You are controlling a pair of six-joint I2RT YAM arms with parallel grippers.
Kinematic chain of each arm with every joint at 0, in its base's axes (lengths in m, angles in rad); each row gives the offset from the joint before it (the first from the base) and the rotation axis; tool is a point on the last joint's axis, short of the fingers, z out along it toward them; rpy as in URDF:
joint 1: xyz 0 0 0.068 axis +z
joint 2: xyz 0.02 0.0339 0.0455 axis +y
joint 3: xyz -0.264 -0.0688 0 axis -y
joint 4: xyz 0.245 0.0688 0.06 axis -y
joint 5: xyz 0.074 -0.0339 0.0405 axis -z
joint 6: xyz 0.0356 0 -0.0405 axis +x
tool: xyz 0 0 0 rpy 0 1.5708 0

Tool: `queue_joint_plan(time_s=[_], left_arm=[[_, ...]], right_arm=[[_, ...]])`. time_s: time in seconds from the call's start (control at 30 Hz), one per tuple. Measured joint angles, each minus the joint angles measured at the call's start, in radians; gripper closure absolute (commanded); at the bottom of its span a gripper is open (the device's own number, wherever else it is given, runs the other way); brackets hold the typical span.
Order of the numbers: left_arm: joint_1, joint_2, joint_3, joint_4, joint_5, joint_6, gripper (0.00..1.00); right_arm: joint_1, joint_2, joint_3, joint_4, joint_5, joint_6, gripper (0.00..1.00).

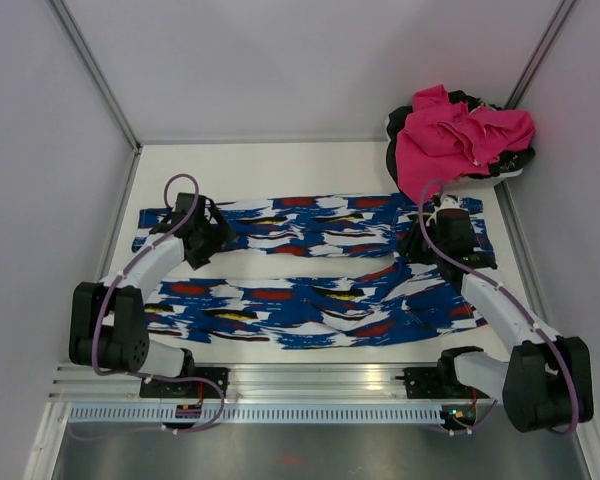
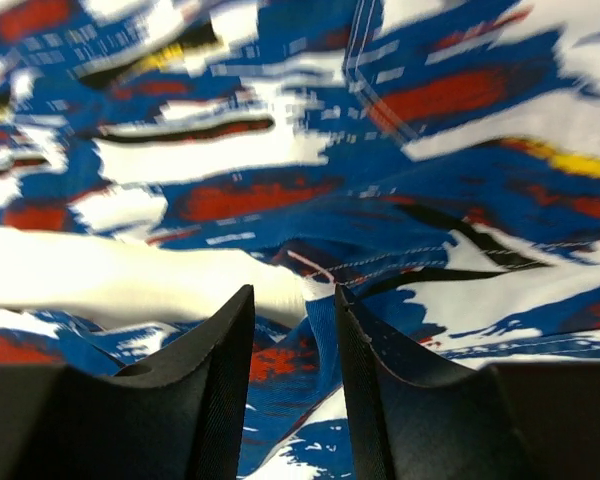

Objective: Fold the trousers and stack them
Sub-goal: Flatten the trousers out

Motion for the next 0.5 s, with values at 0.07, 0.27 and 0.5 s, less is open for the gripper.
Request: queue_joint_plan(time_s=[0.07,0.27,0.5], left_arm=[[0.007,0.031,0.001,0.019,0.0,-0.002,0.02],[0.009,0.137,0.037,0.032,-0.002,-0.006,0.04],[0.009,0.216,0.089,0.038,-0.013,-0.026,0.05]], right_arm=[[0.025,0.046,-0.017,0.016,-0.003,0.0,0.54],[0.072,0.144,-0.063,0.05,-0.008,0.002,0.53],[0.155,0.25,-0.063,0.132,-0.001,0.004,0.54]])
